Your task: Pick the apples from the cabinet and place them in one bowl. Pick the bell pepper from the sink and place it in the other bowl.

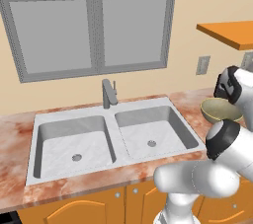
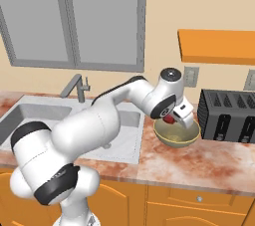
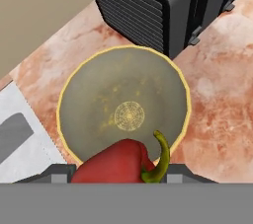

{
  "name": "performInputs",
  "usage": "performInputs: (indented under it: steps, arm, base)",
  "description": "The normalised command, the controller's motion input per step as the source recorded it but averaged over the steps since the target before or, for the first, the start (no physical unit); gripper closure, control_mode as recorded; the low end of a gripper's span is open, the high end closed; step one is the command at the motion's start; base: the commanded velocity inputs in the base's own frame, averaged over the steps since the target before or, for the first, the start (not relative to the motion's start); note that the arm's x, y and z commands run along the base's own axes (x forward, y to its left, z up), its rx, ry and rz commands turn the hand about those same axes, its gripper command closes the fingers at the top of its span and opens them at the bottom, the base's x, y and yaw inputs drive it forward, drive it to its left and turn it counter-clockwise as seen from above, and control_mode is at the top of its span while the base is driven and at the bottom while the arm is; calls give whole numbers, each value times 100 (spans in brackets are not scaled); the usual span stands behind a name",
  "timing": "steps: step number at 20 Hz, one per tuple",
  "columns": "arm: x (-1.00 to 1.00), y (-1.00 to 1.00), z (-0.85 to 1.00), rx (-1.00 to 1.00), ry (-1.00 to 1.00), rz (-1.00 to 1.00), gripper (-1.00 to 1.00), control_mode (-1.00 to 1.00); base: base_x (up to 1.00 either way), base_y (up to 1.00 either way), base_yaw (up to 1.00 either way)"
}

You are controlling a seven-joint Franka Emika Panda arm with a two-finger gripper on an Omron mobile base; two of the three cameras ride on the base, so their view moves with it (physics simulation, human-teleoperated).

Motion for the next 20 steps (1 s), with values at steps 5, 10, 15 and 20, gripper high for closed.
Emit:
performInputs:
  steps: [5,10,15,20]
  arm:
    - [16,-4,-18,0,0,0,100,-100]
    - [16,-3,-20,1,6,0,100,-100]
    - [16,-4,-22,0,9,0,100,-100]
    - [14,-6,-23,7,7,0,100,-100]
  base:
    - [0,0,0]
    - [0,0,0]
    - [0,0,0]
    - [0,0,0]
